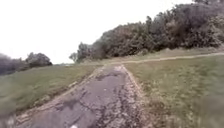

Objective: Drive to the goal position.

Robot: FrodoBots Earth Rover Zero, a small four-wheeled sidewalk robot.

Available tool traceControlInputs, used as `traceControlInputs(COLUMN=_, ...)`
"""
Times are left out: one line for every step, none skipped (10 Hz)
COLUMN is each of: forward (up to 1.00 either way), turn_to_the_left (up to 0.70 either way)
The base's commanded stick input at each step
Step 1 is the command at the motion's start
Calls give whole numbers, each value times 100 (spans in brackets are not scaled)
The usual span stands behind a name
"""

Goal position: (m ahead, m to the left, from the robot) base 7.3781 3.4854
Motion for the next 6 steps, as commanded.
traceControlInputs(forward=70, turn_to_the_left=0)
traceControlInputs(forward=70, turn_to_the_left=0)
traceControlInputs(forward=70, turn_to_the_left=2)
traceControlInputs(forward=70, turn_to_the_left=2)
traceControlInputs(forward=70, turn_to_the_left=2)
traceControlInputs(forward=70, turn_to_the_left=2)
